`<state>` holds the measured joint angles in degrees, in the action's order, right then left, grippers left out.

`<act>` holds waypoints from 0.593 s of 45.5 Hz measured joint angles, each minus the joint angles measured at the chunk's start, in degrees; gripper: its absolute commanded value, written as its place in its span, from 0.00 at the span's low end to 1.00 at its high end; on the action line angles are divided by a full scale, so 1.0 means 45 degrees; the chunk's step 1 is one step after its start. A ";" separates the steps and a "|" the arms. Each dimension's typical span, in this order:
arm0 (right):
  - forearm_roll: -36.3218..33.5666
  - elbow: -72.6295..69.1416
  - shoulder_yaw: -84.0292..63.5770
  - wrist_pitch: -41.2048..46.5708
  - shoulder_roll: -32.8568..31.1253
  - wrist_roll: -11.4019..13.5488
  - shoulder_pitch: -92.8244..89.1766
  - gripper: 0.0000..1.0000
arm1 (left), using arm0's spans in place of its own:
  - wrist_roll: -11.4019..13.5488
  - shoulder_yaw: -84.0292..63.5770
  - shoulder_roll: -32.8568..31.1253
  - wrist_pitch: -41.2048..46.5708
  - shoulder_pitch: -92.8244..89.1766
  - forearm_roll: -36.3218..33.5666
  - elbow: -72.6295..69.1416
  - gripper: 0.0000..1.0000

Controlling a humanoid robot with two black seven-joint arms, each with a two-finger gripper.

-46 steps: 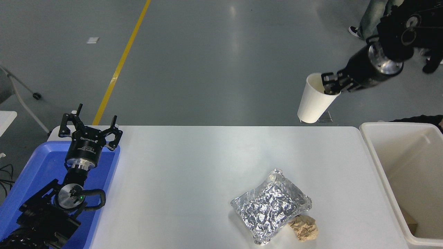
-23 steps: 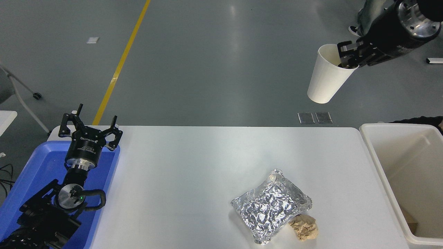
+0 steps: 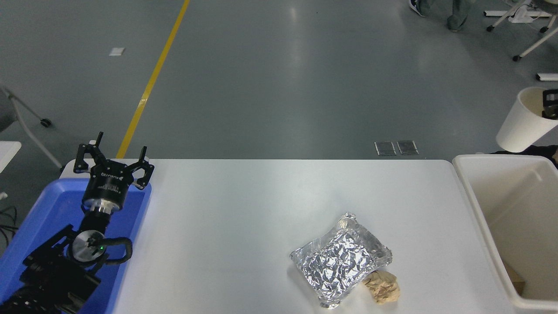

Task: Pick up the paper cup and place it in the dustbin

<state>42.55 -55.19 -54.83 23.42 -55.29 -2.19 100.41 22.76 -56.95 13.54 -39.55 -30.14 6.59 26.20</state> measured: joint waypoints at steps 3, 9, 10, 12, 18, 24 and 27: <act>-0.0082 0.0783 0.1099 -0.0828 0.0002 -0.0166 -0.2011 0.00 | -0.0001 0.0000 -0.0002 0.0001 0.0001 0.0000 0.0000 1.00; -0.0372 0.2714 0.3940 -0.1955 0.0632 -0.0375 -0.6088 0.00 | -0.0001 0.0000 -0.0001 0.0001 0.0000 -0.0002 0.0000 1.00; -0.0423 0.3190 0.4589 -0.2136 0.0855 -0.0406 -0.6906 0.00 | 0.0000 0.0000 -0.0001 0.0001 0.0000 0.0000 -0.0001 1.00; -0.0480 0.3811 0.5442 -0.2329 0.1186 -0.0441 -0.8007 0.00 | 0.0000 0.0000 0.0000 0.0001 0.0000 0.0004 -0.0002 1.00; -0.0600 0.5435 0.7534 -0.2976 0.2273 -0.0515 -1.0580 0.00 | 0.0000 0.0001 -0.0001 0.0001 -0.0001 0.0000 -0.0001 1.00; -0.0668 0.6268 0.8617 -0.3520 0.3089 -0.0540 -1.2154 0.00 | 0.0000 0.0000 0.0000 0.0002 -0.0001 -0.0001 -0.0001 1.00; -0.0693 0.6490 0.8945 -0.3688 0.3365 -0.0552 -1.2635 0.20 | 0.0000 0.0000 0.0000 0.0004 -0.0003 0.0001 0.0000 1.00</act>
<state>39.44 -25.98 -14.58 6.82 -40.14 -4.68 43.55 22.76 -56.95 13.54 -39.54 -30.15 6.59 26.20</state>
